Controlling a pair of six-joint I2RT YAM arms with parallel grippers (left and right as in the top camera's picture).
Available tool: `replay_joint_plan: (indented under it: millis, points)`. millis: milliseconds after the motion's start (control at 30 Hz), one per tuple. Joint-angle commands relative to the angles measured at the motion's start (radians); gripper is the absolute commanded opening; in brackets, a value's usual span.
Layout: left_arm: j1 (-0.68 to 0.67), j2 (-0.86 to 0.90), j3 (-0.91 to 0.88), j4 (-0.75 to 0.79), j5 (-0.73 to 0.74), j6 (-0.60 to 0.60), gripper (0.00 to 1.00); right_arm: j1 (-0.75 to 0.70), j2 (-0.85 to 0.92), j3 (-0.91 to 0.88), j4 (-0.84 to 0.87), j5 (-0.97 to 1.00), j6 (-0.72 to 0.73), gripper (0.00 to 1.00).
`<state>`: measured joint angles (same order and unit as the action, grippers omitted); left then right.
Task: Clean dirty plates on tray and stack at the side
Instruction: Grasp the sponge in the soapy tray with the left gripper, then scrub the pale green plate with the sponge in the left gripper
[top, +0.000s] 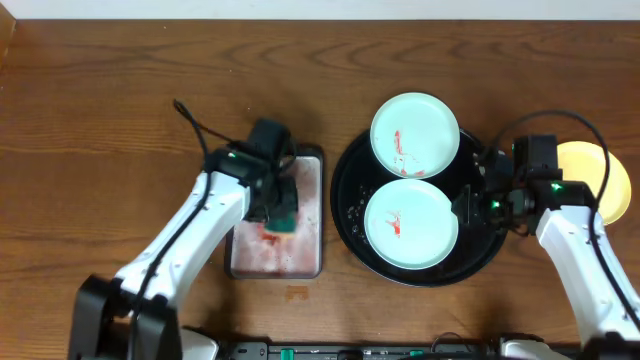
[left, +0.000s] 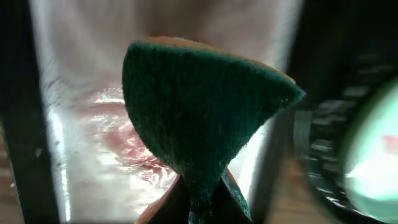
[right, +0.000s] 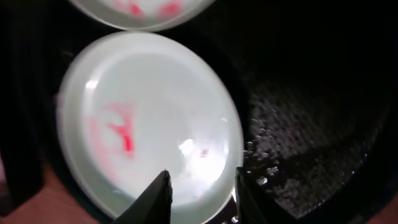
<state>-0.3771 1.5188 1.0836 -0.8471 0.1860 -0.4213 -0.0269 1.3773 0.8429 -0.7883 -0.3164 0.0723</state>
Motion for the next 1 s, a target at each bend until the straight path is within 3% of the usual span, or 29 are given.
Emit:
replay_joint_plan:
  millis: [0,200,233,300,333,700,967]
  points:
    - [-0.037,-0.055,0.046,0.007,0.086,0.021,0.07,-0.010,0.071,-0.053,0.038,0.016,0.018,0.31]
    - [-0.163,-0.060,0.045,0.106,0.094,0.021,0.07,0.021,0.193,-0.080,0.123,0.014,-0.036,0.23]
    - [-0.188,-0.057,0.045,0.123,0.095,0.020,0.07,0.027,0.211,-0.080,0.132,0.031,-0.036,0.20]
    - [-0.234,-0.050,0.045,0.161,0.094,0.013,0.07,0.033,0.230,-0.080,0.143,0.050,-0.036,0.03]
    - [-0.259,-0.044,0.045,0.183,0.094,0.002,0.08,0.035,0.235,-0.080,0.147,0.050,-0.035,0.01]
    - [-0.410,0.134,0.044,0.443,0.113,-0.262,0.07,0.069,0.233,-0.080,0.149,0.106,-0.035,0.01]
    - [-0.491,0.353,0.044,0.642,0.154,-0.318,0.07,0.099,0.233,-0.080,0.147,0.111,-0.020,0.01]
